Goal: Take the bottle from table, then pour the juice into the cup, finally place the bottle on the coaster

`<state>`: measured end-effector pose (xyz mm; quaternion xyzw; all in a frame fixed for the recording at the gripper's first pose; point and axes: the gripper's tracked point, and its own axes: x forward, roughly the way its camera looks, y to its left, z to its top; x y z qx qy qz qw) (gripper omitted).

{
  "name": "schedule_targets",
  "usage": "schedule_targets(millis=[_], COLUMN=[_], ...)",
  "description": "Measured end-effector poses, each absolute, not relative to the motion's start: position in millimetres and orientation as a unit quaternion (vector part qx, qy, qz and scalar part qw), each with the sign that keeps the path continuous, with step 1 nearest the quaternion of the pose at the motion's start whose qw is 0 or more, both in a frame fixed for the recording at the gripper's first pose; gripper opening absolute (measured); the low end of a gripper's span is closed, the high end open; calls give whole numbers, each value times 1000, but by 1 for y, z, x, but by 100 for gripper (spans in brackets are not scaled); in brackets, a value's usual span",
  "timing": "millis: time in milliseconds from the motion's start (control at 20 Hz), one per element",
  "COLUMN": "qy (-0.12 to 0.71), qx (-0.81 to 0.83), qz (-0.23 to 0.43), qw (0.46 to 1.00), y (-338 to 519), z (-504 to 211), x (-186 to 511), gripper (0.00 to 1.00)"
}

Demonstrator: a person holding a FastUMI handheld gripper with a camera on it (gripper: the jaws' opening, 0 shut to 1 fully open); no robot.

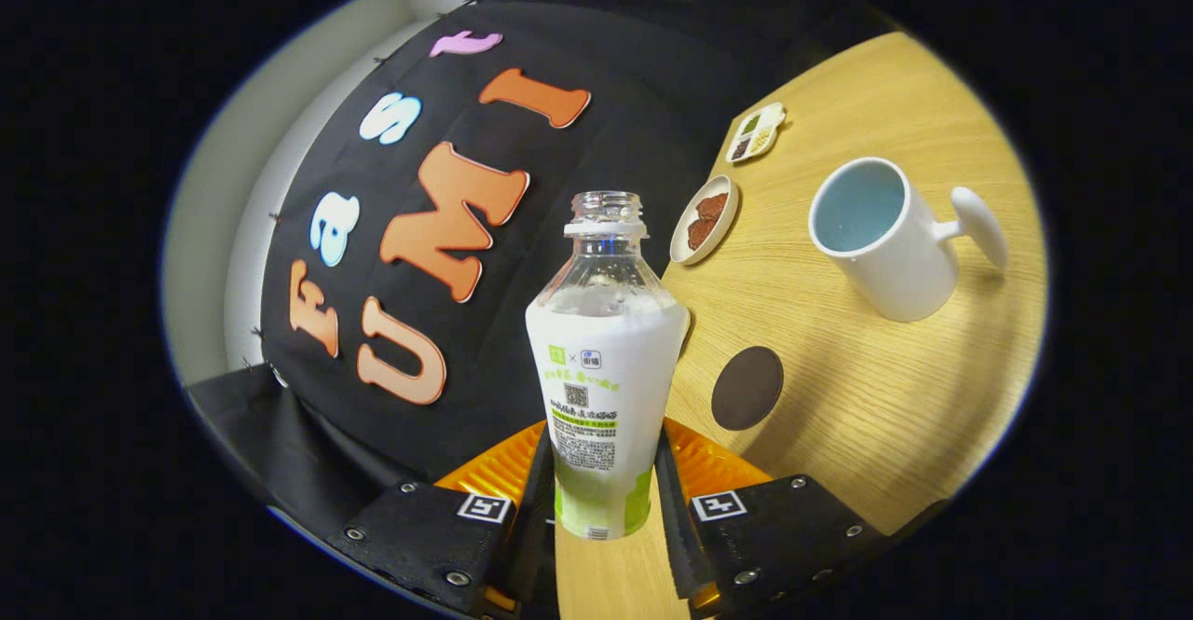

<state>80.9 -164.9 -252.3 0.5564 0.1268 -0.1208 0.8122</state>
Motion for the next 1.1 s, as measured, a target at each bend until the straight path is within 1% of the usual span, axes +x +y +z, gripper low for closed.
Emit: schedule_targets(millis=[500, 850, 1100], qy=[113, 69, 59], qx=[644, 721, 751], qz=[-141, -149, -146], qw=[743, 673, 642], y=[-185, -198, -196], z=[-265, -269, -264], x=[77, 74, 73], gripper=[56, 56, 56])
